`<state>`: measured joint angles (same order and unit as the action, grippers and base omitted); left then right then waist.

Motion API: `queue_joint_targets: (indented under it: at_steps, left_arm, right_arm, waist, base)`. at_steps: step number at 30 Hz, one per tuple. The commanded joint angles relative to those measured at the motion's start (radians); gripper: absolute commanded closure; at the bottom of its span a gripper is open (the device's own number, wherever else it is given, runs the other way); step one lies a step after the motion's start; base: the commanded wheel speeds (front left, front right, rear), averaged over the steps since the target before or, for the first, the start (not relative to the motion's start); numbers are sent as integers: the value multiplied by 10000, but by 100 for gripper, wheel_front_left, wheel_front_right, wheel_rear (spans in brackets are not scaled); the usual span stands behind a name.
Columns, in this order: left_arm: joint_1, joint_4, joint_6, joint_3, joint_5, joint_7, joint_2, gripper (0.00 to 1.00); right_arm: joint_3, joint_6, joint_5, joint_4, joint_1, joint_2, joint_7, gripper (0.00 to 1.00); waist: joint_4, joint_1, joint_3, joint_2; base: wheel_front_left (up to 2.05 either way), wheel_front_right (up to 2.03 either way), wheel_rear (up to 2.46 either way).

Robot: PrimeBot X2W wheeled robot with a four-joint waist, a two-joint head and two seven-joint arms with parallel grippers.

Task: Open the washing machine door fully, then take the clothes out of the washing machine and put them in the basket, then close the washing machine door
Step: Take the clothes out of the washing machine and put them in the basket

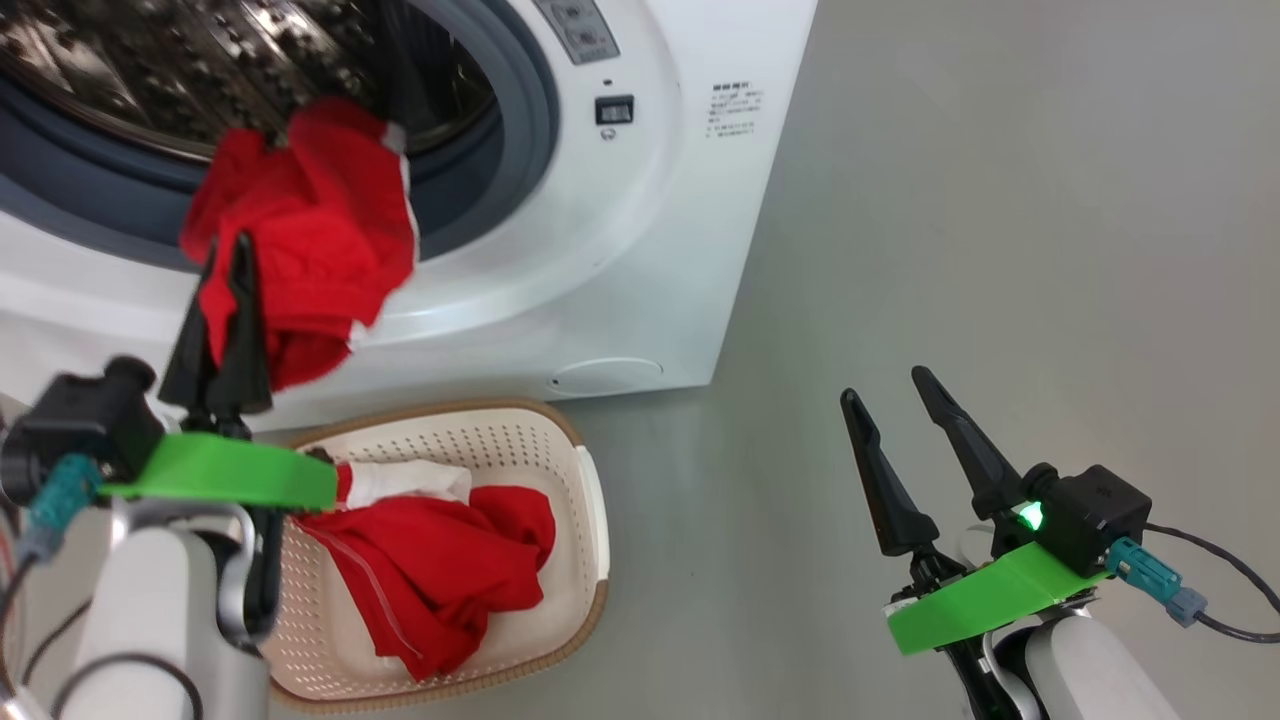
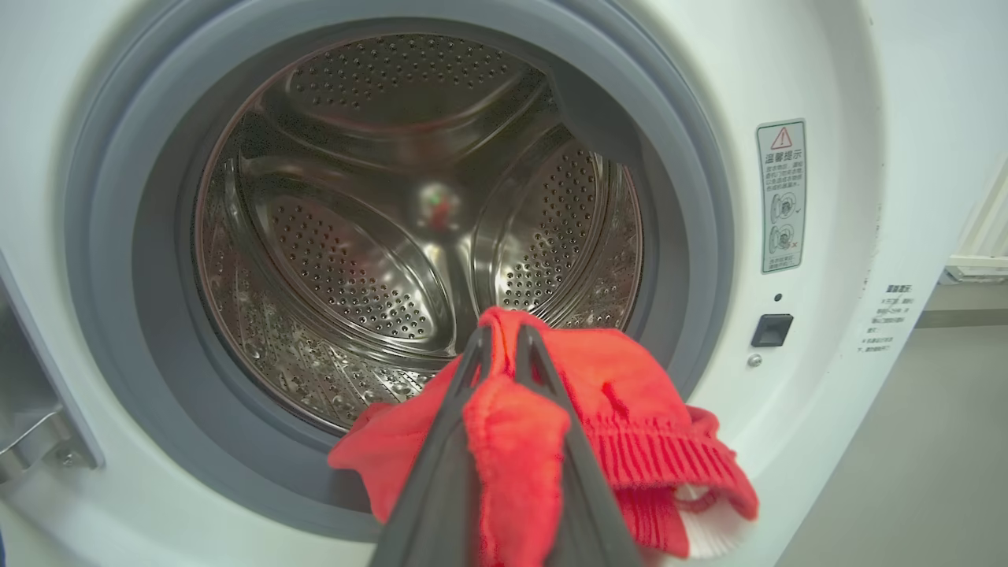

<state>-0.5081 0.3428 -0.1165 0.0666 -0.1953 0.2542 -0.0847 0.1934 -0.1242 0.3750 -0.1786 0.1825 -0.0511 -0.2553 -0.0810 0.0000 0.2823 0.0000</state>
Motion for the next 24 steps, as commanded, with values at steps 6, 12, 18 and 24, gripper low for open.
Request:
queue_joint_targets:
  at_steps: [6, 12, 18, 24]
  left_arm:
    - [856, -888, -115, 357, 119, 76, -107, 100]
    - [1471, -1499, -133, 337, 64, 76, 26, 100]
    - [1873, -2133, -138, 212, 1, 76, 114, 100]
    - [2174, -2560, -140, 56, -86, 76, 171, 100]
  right_arm:
    - [219, -65, -83, 124, -194, 9, -65, 0]
    - [275, -65, -56, 59, -313, 9, -65, 0]
    - [313, -65, -24, 6, -368, 9, -65, 0]
    - [384, -65, 18, -143, -486, 9, -65, 0]
  waist:
    - [363, 0, -718, 0]
    - [426, 0, -1038, 0]
    - [405, 0, -1197, 0]
    - [381, 0, -1331, 0]
  base:
    - [0, 0, 0]
    - [0, 0, 0]
    - [0, 0, 0]
    - [0, 0, 0]
